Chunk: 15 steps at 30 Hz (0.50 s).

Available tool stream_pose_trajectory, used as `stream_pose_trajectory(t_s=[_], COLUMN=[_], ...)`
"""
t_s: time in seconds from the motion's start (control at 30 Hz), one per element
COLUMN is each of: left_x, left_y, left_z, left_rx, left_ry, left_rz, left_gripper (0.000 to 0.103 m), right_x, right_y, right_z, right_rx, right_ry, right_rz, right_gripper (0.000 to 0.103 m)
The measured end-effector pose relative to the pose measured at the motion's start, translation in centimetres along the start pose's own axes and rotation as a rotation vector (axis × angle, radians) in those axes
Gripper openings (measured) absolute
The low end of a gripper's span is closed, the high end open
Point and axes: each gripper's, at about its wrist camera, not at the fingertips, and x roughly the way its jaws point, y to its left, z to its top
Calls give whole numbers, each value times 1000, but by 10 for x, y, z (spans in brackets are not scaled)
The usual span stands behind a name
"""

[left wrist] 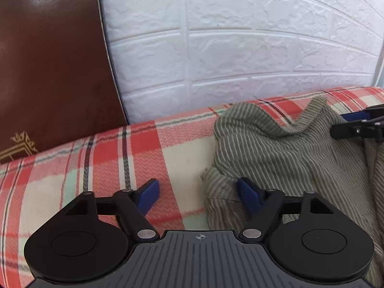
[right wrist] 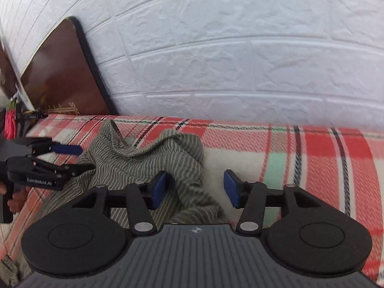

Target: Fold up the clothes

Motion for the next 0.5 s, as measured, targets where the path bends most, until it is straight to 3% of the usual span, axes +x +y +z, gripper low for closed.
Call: stream_pose_trajectory(t_s=[0.07,0.17,0.23,0.43,0.47,0.5], left_x=[-9,-25,-23,3,8,12], left_y=[4,1,-2,-2,-2,-4], left_z=[3,3,4,8,8,7], left_rx=[-17,55,97,80,75,75], left_ry=[-27,-96,-92,-48,-30,-22], left_rz=[-58,-118,-122,-154,-157,-160], left_gripper=[76,77,77,77,73,60], right_x=[-2,-13,-10,-2,-1,0], right_y=[5,7,4,-6,-7,-9], right_z=[3,3,2,1,1,1], right_rx=[-41,-65,-50,-3,5,12], right_ry=[9,14,17,27,28,30], right_rz=[38,132,143,174,180,185], right_gripper=[61,62,61,61,60,54])
